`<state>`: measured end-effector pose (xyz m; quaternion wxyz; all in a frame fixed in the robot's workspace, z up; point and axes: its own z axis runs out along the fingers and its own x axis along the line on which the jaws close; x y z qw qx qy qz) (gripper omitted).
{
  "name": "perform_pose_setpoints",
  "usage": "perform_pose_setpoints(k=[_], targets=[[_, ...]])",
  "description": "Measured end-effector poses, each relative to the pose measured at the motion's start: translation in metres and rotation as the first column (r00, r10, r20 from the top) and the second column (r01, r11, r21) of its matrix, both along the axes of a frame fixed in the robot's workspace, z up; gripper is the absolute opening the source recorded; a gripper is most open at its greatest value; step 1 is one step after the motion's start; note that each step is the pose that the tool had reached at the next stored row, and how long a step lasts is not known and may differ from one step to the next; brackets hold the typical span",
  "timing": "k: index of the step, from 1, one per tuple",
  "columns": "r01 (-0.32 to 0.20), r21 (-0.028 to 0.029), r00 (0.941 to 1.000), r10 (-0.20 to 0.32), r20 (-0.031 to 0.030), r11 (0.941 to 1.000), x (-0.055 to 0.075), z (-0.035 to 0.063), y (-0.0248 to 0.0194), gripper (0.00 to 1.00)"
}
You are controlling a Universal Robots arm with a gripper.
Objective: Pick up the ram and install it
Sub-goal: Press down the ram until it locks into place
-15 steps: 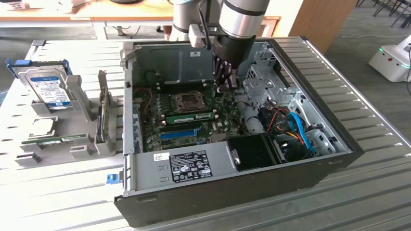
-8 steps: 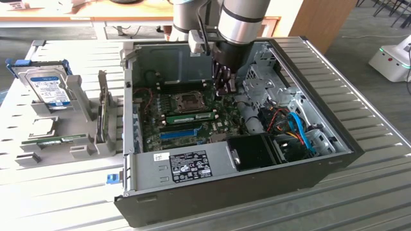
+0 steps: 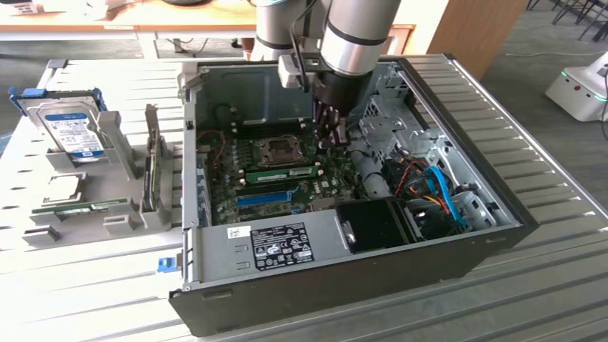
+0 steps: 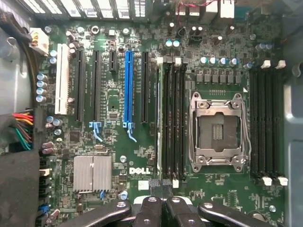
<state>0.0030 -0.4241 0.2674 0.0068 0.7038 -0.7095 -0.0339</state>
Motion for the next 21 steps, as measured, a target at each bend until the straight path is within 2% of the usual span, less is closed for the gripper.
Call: perform_pose_setpoints(k=[12, 21], targets=[[0.000, 0.0000, 1.0000, 0.000, 0.0000, 1.0000, 0.000, -0.0210, -0.0003, 0.11], [0.000, 0.0001, 1.0000, 0.000, 0.0000, 1.0000, 0.000, -0.0256, -0.0003, 0.11]])
